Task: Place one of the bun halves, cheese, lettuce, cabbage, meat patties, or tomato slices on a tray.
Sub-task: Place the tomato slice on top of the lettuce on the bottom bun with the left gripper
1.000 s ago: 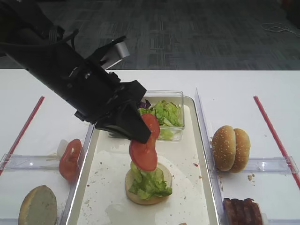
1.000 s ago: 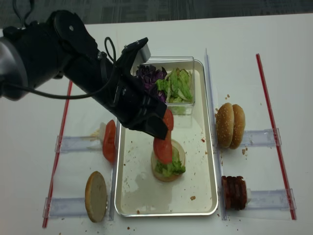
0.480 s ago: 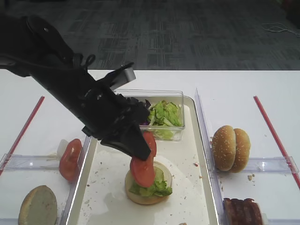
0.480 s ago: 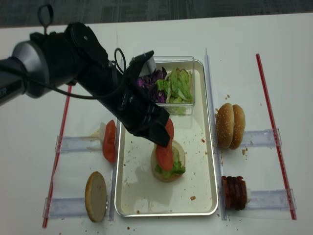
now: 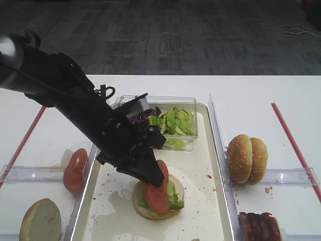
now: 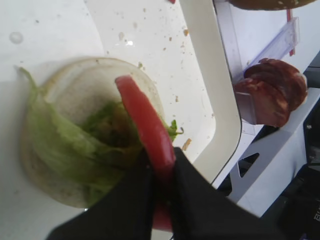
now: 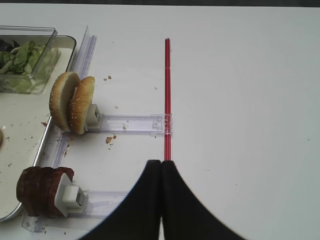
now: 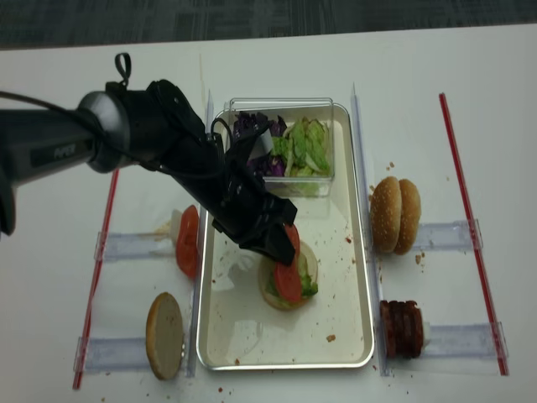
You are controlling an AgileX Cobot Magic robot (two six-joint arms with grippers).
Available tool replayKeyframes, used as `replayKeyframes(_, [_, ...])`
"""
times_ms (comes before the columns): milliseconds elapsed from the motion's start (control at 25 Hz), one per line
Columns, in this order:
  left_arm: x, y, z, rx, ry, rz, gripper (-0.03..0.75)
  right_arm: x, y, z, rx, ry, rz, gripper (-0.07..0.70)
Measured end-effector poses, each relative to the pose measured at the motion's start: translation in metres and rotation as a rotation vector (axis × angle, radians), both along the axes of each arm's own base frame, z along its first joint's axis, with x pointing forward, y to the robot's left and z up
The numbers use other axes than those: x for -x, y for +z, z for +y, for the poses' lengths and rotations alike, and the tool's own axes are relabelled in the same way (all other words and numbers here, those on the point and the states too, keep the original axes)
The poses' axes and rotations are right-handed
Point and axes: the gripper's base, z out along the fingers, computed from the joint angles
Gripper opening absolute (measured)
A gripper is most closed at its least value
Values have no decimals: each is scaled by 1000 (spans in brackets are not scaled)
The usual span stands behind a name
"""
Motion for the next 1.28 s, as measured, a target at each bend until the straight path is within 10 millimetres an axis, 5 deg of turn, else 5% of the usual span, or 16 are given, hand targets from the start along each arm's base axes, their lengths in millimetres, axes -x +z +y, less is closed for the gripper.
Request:
replayKeyframes(320, [-3,-9,0,-18,11,6,85,0,0,0,0,0,0,32])
replayKeyframes(680, [-3,-9,0,-27,20,6,449,0,0,0,0,0,0,32])
replayKeyframes(800, [-4,-9,0,-30,30,6,512,0,0,0,0,0,0,32])
replayKeyframes(1280, [-4,-10,1,-42,28,2,547,0,0,0,0,0,0,32])
